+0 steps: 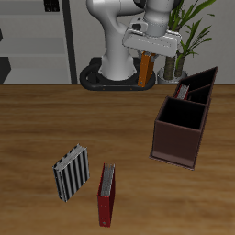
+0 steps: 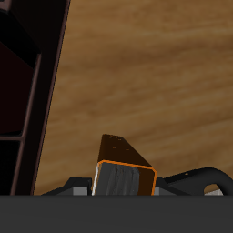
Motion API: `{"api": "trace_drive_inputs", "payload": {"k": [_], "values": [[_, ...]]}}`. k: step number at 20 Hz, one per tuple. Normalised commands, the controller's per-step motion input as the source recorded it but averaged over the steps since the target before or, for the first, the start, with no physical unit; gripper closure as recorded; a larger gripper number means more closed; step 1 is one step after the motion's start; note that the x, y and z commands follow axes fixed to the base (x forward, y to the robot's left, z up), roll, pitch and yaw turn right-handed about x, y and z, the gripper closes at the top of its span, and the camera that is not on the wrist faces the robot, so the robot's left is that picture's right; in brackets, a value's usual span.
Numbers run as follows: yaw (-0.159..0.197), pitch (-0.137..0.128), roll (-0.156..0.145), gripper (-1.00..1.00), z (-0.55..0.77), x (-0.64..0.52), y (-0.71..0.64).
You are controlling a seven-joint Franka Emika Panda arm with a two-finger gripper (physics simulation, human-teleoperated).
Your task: Place the right red book into the left desk caddy's front compartment and place the orange book into the left desk caddy's left compartment and place the striped book into the left desk caddy's left compartment
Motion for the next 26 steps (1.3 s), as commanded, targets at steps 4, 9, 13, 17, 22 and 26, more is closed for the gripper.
{"api": "trace_drive_inputs", "payload": {"k": [4,9,13,17,22,26], "values": [[-0.041,-0.068,-0.044,1.0,0.07,-0.46,0.15],[-0.044,0.007,0.003,1.0,0.05,-0.1,0.17],[-0.001,-0.002,0.052,1.0,0.11,0.0,0.29],[0.004,-0.003,0.079,1.0,0.17,0.06,0.47],[-0.008,0.001,0.042,1.0,0.08,0.06,0.33],[-0.001,-0.005,0.042,1.0,0.11,0.02,0.2]]}}
